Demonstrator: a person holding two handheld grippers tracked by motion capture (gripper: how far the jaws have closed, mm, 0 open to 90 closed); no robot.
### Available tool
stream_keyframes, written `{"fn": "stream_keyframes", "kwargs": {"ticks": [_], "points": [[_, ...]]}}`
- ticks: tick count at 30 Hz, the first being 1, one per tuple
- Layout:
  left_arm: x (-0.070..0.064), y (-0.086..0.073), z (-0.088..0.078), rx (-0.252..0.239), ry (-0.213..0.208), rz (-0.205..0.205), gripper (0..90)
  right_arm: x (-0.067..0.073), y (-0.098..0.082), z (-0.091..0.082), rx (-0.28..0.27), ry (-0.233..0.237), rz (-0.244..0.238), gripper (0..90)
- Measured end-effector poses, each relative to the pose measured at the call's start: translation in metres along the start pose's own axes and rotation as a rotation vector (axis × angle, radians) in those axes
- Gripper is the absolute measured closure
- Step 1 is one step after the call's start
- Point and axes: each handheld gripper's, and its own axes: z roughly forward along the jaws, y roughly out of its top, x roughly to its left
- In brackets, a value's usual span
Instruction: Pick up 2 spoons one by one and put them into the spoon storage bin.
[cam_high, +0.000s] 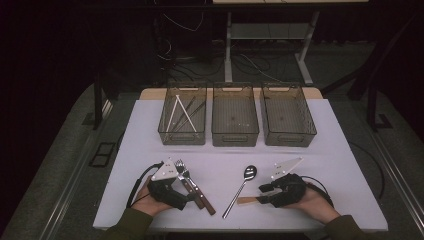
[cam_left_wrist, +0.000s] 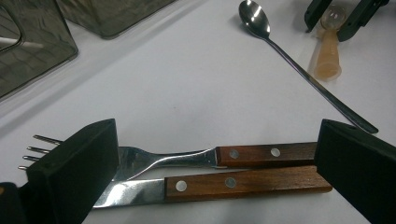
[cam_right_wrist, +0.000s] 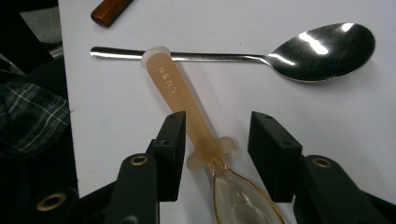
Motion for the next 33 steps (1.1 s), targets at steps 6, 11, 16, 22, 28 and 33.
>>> {"fn": "stream_keyframes", "kwargs": {"ticks": [6,11,16,22,28,33], "points": [[0.0,0.0,0.0,0.0,-0.002,-0.002,0.0,0.005,0.0,0.002,0.011,-0.019,-0.033,58.9],[0.0,0.0,0.0,0.002,-0.002,0.0,0.0,0.009,-0.002,0.003,0.02,-0.046,-0.122,65.1],[0.0,0.0,0.0,0.003,-0.002,-0.001,0.0,0.012,-0.003,0.003,0.022,-0.065,-0.152,66.0],[0.0,0.0,0.0,0.002,-0.002,0.0,0.0,0.013,-0.003,0.003,0.023,-0.082,-0.174,67.2],[0.0,0.0,0.0,0.001,-0.002,0.001,0.0,0.011,-0.002,0.002,0.02,-0.064,-0.15,67.5],[0.0,0.0,0.0,0.0,-0.003,0.001,0.0,0.007,-0.002,0.001,0.016,-0.035,-0.116,67.6]]}}
